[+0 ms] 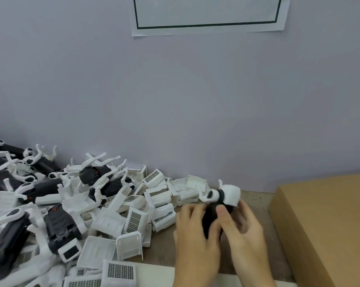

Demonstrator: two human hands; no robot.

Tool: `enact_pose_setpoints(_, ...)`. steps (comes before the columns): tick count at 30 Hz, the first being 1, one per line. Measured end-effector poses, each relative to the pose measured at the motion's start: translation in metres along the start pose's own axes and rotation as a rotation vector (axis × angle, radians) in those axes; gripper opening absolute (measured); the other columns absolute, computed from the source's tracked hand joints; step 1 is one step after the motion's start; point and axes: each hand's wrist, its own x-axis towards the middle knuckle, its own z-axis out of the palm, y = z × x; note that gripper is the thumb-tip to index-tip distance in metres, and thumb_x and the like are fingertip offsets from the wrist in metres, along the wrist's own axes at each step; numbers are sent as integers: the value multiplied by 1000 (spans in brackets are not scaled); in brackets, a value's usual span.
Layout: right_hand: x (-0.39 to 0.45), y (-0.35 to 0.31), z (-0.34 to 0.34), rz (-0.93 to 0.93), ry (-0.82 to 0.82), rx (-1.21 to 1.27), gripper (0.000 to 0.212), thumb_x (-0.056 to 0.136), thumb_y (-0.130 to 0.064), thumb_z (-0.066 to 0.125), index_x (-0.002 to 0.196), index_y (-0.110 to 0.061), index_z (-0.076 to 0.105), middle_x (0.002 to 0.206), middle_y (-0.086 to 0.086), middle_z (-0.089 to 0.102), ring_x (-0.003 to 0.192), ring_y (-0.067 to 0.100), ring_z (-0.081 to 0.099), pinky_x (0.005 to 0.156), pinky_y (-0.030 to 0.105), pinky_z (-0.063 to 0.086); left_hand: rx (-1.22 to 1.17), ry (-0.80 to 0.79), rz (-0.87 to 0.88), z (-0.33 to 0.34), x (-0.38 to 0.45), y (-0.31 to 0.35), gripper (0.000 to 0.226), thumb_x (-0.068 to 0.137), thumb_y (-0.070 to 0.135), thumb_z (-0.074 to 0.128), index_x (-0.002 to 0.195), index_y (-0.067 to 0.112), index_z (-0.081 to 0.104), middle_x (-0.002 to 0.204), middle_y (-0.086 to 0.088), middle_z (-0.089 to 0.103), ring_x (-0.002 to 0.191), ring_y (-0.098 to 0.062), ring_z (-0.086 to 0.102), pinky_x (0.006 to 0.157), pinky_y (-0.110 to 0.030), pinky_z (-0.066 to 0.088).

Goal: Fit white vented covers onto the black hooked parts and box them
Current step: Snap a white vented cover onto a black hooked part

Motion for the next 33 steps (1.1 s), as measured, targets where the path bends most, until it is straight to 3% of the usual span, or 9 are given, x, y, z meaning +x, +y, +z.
enact_pose_setpoints(3,0,4,-1,10,33,28,56,79,-47,60,132,-30,56,112,-19,72,112,-4,62,103,35,46,-340,214,-235,-9,6,5,19,103,16,52,98,21,70,92,6,71,90,-15,64,81,-22,49)
enact_pose_setpoints(7,6,9,-8,68,117,27,23,102,-23,50,120,-32,60,102,-15,75,107,8,66,84,35,49,-1154,290,-626,-24,12,9,33,101,25,49,85,1,65,72,-15,59,60,-24,55,68,-37,49)
enact_pose_setpoints(9,8,11,-9,116,128,17,23,103,-19,48,115,-32,63,97,-9,77,100,12,69,75,33,48,-1330,225,-607,-30,13,13,44,92,47,56,89,4,66,66,-13,52,52,-22,50,60,-36,51)
enact_pose_setpoints(13,9,14,-6,226,26,-93,23,98,-8,53,107,-24,68,74,-2,76,72,15,70,63,30,45,-1216,66,-488,-27,10,18,35,74,45,66,59,13,62,58,-11,49,45,-20,48,51,-32,46)
enact_pose_setpoints(16,6,13,-4,265,-94,-146,24,95,-5,55,99,-22,70,70,-2,75,57,9,66,56,27,47,-1266,112,-602,-26,10,15,33,75,39,66,77,6,69,65,-13,60,52,-24,61,48,-31,53)
enact_pose_setpoints(18,3,12,-3,272,-210,-123,23,93,-7,58,100,-23,73,78,1,76,62,11,67,55,27,49,-1335,89,-667,-28,12,12,44,80,41,63,84,-3,70,71,-18,66,56,-29,64,43,-28,52)
enact_pose_setpoints(22,-1,10,1,252,-505,-19,42,68,-33,66,110,-38,71,97,5,75,76,21,64,65,33,48,-1268,-10,-627,-29,12,7,53,80,41,53,58,-3,73,62,-20,66,50,-30,65,52,-32,52)
enact_pose_setpoints(27,-2,18,9,259,-519,-46,41,71,-44,66,107,-61,62,110,-8,74,96,20,72,82,40,59,-1068,100,-656,-20,13,0,39,87,40,64,107,7,74,94,-18,73,79,-33,70,61,-34,50)
enact_pose_setpoints(33,-1,19,12,292,-461,46,40,72,-25,60,100,-52,71,104,6,75,91,30,70,74,42,53,-955,185,-638,-15,13,2,35,93,36,60,112,9,71,102,-21,74,95,-40,69,83,-47,48)
